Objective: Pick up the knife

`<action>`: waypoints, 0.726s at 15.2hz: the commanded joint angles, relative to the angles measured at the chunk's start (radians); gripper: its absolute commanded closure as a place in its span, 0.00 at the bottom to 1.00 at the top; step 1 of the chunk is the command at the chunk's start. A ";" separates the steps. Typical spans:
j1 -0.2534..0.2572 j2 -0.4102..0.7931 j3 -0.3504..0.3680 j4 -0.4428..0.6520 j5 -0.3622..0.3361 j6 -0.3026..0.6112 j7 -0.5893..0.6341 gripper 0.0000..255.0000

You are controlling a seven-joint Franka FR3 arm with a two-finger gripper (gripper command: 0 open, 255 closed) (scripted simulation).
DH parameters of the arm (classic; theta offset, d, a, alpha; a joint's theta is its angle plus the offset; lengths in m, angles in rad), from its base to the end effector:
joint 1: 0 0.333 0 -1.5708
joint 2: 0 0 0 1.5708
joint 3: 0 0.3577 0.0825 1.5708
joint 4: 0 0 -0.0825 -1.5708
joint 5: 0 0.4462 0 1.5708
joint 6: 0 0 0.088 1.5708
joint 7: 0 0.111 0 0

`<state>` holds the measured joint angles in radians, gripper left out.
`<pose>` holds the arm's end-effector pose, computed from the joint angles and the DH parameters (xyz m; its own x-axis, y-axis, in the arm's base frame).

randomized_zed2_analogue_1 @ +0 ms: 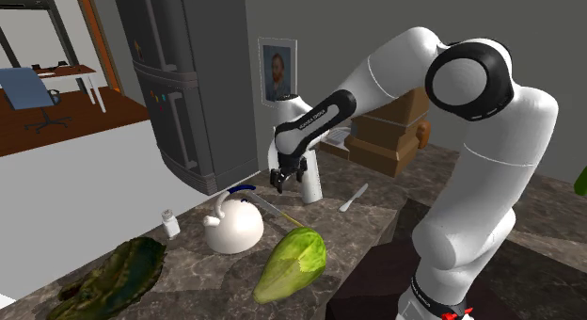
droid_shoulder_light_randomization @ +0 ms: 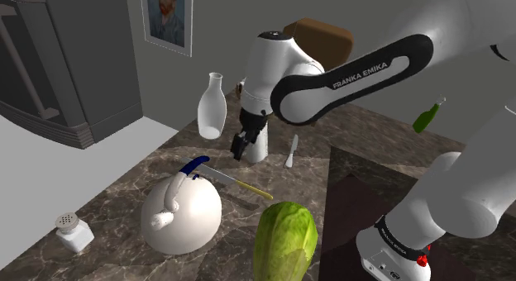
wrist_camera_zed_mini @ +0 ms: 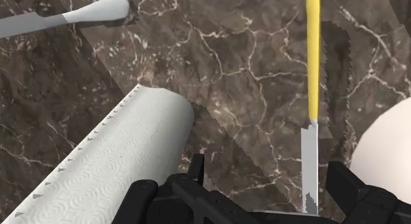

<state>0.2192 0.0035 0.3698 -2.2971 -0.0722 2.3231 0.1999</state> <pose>0.4680 0.3108 0.3456 0.9049 0.4244 0.0315 0.4228 -0.9050 0.0472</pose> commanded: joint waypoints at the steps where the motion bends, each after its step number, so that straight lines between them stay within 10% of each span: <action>1: 0.017 0.064 0.017 0.023 -0.032 0.028 0.019 0.00; 11: 0.074 0.255 0.021 0.083 -0.149 0.123 0.090 0.00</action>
<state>0.2899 0.2476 0.3926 -2.2125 -0.2132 2.4349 0.2823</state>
